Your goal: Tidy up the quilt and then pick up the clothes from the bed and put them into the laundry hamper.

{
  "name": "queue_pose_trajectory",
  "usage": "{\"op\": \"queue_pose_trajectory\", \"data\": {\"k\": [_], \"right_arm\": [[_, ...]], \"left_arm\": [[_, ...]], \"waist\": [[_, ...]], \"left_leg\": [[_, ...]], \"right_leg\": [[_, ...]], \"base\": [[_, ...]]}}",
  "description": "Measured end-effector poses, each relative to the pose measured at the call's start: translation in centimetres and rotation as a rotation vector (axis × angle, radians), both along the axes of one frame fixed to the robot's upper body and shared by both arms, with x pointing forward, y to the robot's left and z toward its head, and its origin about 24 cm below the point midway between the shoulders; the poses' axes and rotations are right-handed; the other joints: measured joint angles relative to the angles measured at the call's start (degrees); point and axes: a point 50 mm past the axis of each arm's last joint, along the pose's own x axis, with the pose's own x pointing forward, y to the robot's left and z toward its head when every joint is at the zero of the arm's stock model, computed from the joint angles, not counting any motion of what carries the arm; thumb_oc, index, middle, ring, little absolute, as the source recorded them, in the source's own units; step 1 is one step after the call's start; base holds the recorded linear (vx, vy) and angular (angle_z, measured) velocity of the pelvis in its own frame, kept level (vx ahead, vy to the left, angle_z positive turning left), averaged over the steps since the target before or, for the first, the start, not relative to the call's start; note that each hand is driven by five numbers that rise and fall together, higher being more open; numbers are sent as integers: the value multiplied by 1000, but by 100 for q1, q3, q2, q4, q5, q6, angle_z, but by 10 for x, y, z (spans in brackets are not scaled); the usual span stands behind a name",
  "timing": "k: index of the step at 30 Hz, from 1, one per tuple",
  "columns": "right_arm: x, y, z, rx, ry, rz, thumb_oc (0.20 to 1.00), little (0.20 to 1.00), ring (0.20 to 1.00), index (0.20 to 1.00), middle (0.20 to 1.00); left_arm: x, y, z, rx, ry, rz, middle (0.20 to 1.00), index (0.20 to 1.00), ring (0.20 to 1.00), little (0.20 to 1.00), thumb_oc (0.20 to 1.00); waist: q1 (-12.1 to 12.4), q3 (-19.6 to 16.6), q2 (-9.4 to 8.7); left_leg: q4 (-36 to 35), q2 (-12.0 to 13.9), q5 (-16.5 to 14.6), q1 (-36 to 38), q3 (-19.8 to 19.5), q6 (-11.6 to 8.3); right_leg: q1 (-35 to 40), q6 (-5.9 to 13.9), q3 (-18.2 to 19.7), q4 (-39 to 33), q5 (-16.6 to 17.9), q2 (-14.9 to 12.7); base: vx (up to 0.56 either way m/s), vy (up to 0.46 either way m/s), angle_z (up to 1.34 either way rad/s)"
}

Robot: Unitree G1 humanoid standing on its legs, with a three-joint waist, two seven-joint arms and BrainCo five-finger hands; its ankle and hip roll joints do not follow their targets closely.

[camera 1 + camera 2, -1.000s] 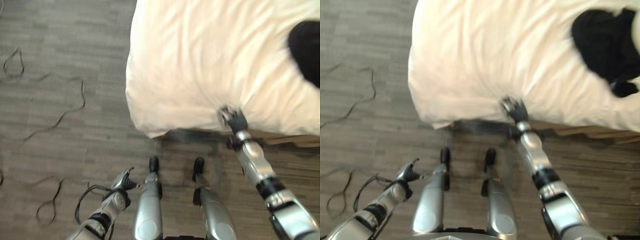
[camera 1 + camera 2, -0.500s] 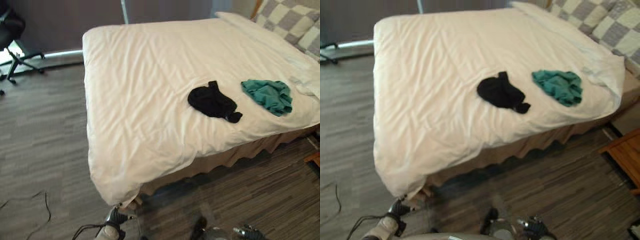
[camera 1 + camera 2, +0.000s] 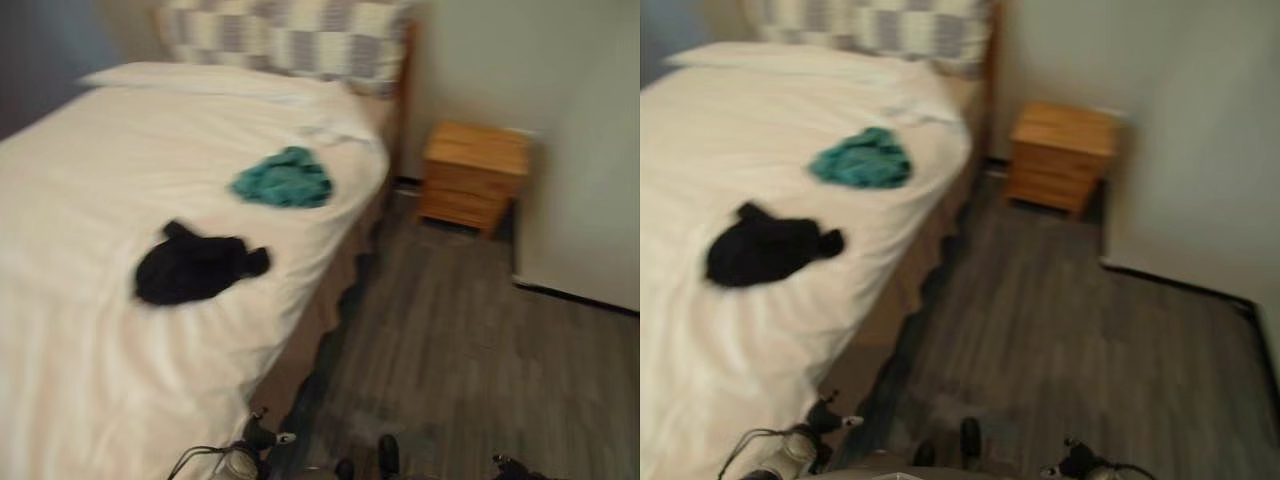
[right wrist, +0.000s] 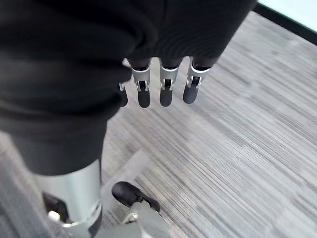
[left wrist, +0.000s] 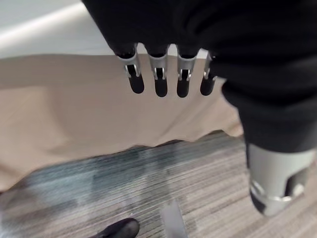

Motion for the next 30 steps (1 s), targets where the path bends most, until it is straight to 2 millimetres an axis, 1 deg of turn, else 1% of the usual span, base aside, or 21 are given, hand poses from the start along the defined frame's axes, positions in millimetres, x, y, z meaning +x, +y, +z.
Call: {"op": "queue_pose_trajectory", "data": {"k": [1, 2, 4, 5, 7, 9, 10, 12, 13, 15, 16, 18, 19, 20, 23, 24, 26, 27, 28, 29, 30], "right_arm": [[-15, -1, -2, 0, 38, -20, 1000, 1000, 1000, 1000, 1000], [-25, 0, -4, 5, 61, -29, 1000, 1000, 1000, 1000, 1000], [-29, -3, -4, -3, 79, -43, 1000, 1000, 1000, 1000, 1000], [-31, -4, -4, -13, 92, -52, 1000, 1000, 1000, 1000, 1000], [-34, -6, -5, -31, 107, -64, 1000, 1000, 1000, 1000, 1000], [-36, -5, -5, -25, 100, -86, 1000, 1000, 1000, 1000, 1000], [-35, 2, -7, -6, 93, -98, 1000, 1000, 1000, 1000, 1000], [-33, 10, -9, 15, 82, -136, 1000, 1000, 1000, 1000, 1000], [-26, 10, -8, 13, 62, -127, 1000, 1000, 1000, 1000, 1000], [-23, 10, -8, 12, 54, -127, 1000, 1000, 1000, 1000, 1000], [-42, 22, -13, 33, 110, -114, 1000, 1000, 1000, 1000, 1000], [-23, 32, -12, 81, -13, -219, 1000, 1000, 1000, 1000, 1000], [-12, 37, -11, 97, -50, -216, 1000, 1000, 1000, 1000, 1000], [5, 41, -8, 100, -96, -202, 1000, 1000, 1000, 1000, 1000], [25, 45, -4, 124, -150, -172, 1000, 1000, 1000, 1000, 1000], [46, 48, 2, 139, -212, -153, 1000, 1000, 1000, 1000, 1000], [65, 45, 8, 134, -256, -137, 1000, 1000, 1000, 1000, 1000], [72, 43, 11, 126, -266, -130, 1000, 1000, 1000, 1000, 1000], [82, 42, 15, 119, -285, -121, 1000, 1000, 1000, 1000, 1000], [86, 40, 17, 114, -296, -117, 1000, 1000, 1000, 1000, 1000], [96, 38, 21, 110, -320, -100, 1000, 1000, 1000, 1000, 1000]], "left_arm": [[10, 3, 5, 8, -30, -4, 1000, 1000, 1000, 1000, 1000], [22, 3, 10, 9, -63, -15, 1000, 1000, 1000, 1000, 1000], [30, 0, 14, 16, -75, -38, 1000, 1000, 1000, 1000, 1000], [36, -4, 15, 14, -85, -64, 1000, 1000, 1000, 1000, 1000], [27, -6, 10, 16, -52, -71, 1000, 1000, 1000, 1000, 1000], [11, -2, 2, 35, 5, -71, 1000, 1000, 1000, 1000, 1000], [0, 5, -1, 54, 38, -68, 1000, 1000, 1000, 1000, 1000], [-9, 9, -4, 57, 67, -35, 1000, 1000, 1000, 1000, 1000], [-21, 4, -9, 37, 97, -22, 1000, 1000, 1000, 1000, 1000], [-26, -3, -12, 13, 108, -26, 1000, 1000, 1000, 1000, 1000], [-21, 2, -9, 25, 96, -32, 1000, 1000, 1000, 1000, 1000], [-14, 1, -5, -63, -17, 184, 1000, 1000, 1000, 1000, 1000], [-11, -3, -5, -75, -38, 210, 1000, 1000, 1000, 1000, 1000], [-6, 0, -2, -68, -61, 227, 1000, 1000, 1000, 1000, 1000], [-8, -4, -4, -80, -55, 233, 1000, 1000, 1000, 1000, 1000], [1, -9, -2, -96, -77, 236, 1000, 1000, 1000, 1000, 1000], [13, -11, 3, -104, -108, 232, 1000, 1000, 1000, 1000, 1000], [20, -12, 6, -106, -126, 225, 1000, 1000, 1000, 1000, 1000], [20, -13, 6, -105, -125, 219, 1000, 1000, 1000, 1000, 1000], [16, -15, 4, -108, -115, 220, 1000, 1000, 1000, 1000, 1000], [12, -16, 2, -109, -102, 215, 1000, 1000, 1000, 1000, 1000]], "waist": [[-54, 23, -16], [-139, 106, -120], [-301, 371, 34], [-287, 543, 108], [-281, 607, 276], [-266, 636, 376], [-262, 577, 195], [-123, 545, 105], [-119, 525, 208], [-122, 469, 290], [-144, 11, -169], [-131, -68, -151], [-188, -25, -214], [-211, 91, -229], [-118, 264, -270], [0, 574, -333], [167, 865, -224], [216, 984, -182], [379, 1042, -119], [387, 1124, -141], [427, 1151, -21]], "left_leg": [[-145, 33, 55, 78, 2, 10], [-228, 29, 155, 112, 64, 28], [-337, 207, 325, 114, 104, 31], [-492, 303, 407, 243, 90, 49], [-815, 469, 478, 473, 83, 50], [-886, 508, 497, 578, 53, -29], [-886, 396, 456, 608, 13, -89], [-889, 320, 437, 688, 152, -197], [-925, 395, 350, 744, 195, -312], [-925, 472, 312, 871, 234, -356], [-927, 328, 340, 811, 153, -325], [-926, 390, 317, 396, 330, -409], [-922, 437, 272, 338, 366, -401], [-855, 501, 412, 181, 500, -556], [-174, 535, 180, -138, 580, -818], [988, 527, -4, -641, 674, -986], [2212, 596, 12, -1230, 827, -1019], [2711, 650, -24, -1602, 893, -1090], [2272, 624, -126, -1733, 1051, -1058], [1764, 631, -59, -1671, 1097, -996], [861, 586, 112, -1623, 1194, -949]], "right_leg": [[11, 60, -216, 17, 68, -99], [40, 275, -268, 277, 546, -261], [-233, 425, -281, 721, 632, -143], [-323, 445, -661, 931, 539, -122], [-249, 124, -767, 1181, 53, -107], [88, 19, -701, 909, -84, -181], [488, 159, -634, 574, 24, -395], [843, -87, -548, -19, 65, -455], [934, -175, -445, -24, 5, -389], [1044, -222, -453, -23, -28, -314], [1017, -300, -493, -26, -82, -450], [620, -288, -619, -54, -78, -459], [571, -260, -742, -26, -99, -443], [456, -321, -876, -35, -29, -413], [471, -426, -1003, -57, -41, -416], [569, -534, -1096, -59, -172, -418], [702, -747, -1072, -57, -301, -336], [760, -759, -1066, -55, -294, -307], [791, -766, -988, -57, -301, -313], [825, -799, -969, -59, -327, -320], [902, -774, -950, -60, -385, -282]], "base": [[-199, 48, -71], [-220, 31, -24], [-184, 22, -6], [-102, 11, -4], [-23, -5, -7], [31, -17, 5], [89, -65, 18], [71, -83, -9], [50, -67, -24], [107, -75, -11], [114, -59, -7], [240, -141, 6], [350, -229, 27], [199, -170, 24], [220, -206, 8], [279, -121, 24], [377, -49, 31], [454, 48, 4], [494, 92, -18], [557, 113, -26], [515, 96, -21]]}}
